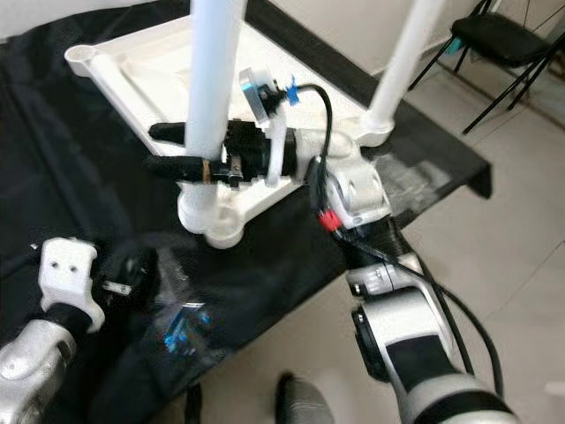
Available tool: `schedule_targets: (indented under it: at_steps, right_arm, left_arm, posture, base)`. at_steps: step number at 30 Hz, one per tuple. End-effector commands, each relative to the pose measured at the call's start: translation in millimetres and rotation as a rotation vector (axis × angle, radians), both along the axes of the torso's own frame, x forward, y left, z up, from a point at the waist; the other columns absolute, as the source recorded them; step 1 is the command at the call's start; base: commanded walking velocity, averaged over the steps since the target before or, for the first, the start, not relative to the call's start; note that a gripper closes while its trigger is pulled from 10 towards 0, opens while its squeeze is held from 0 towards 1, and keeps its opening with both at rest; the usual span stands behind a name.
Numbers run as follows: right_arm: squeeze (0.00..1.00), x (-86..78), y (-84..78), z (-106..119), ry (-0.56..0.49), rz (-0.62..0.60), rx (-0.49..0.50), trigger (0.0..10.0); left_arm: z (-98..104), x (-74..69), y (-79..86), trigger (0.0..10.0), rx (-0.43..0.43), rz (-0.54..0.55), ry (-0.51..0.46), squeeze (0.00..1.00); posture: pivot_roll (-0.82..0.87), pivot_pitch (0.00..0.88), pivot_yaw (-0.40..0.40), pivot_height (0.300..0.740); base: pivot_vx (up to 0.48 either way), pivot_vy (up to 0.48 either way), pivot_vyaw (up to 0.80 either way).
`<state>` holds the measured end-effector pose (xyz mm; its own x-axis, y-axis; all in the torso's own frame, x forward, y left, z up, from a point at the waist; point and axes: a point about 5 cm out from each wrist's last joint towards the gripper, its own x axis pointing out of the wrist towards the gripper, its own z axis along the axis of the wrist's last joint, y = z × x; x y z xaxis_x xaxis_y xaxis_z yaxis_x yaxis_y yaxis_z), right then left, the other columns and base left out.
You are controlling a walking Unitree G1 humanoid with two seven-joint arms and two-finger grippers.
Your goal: Building children table
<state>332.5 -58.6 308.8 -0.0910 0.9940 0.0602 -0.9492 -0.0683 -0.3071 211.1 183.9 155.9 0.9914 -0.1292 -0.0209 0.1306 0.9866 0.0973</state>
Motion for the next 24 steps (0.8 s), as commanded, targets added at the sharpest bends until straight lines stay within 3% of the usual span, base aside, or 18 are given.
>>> schedule_targets:
  at_steps: [1, 2, 4, 8, 19, 24]
  right_arm:
    - [0.00, -0.7, -2.6, 3, -0.031, 0.055, -0.033, 10.0]
    - [0.00, -0.7, -2.6, 3, -0.031, 0.055, -0.033, 10.0]
    - [0.00, -5.3, -5.2, 2, -0.030, 0.184, -0.135, 10.0]
    - [0.00, -9.3, -9.1, -3, -0.016, 0.259, -0.241, 10.0]
    - [0.00, -1.8, -13.0, 17, -0.078, 0.222, -0.308, 10.0]
    - [0.00, 1.8, -15.6, 25, -0.125, 0.199, -0.313, 10.0]
  left_arm:
    - [-2, -8.4, -6.7, 10.0, -0.071, -0.030, 0.024, 0.00]
    - [-2, -8.4, -6.7, 10.0, -0.071, -0.030, 0.024, 0.00]
    - [1, -11.7, -7.2, 10.0, -0.105, -0.033, 0.021, 0.00]
    - [3, -12.4, -8.9, 10.0, -0.109, -0.042, 0.015, 0.00]
    - [8, -24.9, -21.9, 10.0, -0.179, -0.134, 0.027, 0.00]
    - [8, -24.1, -22.4, 10.0, -0.179, -0.132, 0.018, 0.00]
  posture:
    - [-0.02, 0.324, -0.093, 0.740]
    - [-0.02, 0.324, -0.093, 0.740]
    - [-0.02, 0.334, -0.095, 0.740]
    - [-0.03, 0.336, -0.097, 0.740]
    - [-0.04, 0.330, -0.098, 0.740]
    - [-0.04, 0.332, -0.099, 0.740]
  base:
    - [0.000, 0.000, 0.00]
    - [0.000, 0.000, 0.00]
    - [0.000, 0.000, 0.00]
    - [0.000, 0.000, 0.00]
    - [0.000, 0.000, 0.00]
    - [0.000, 0.000, 0.00]
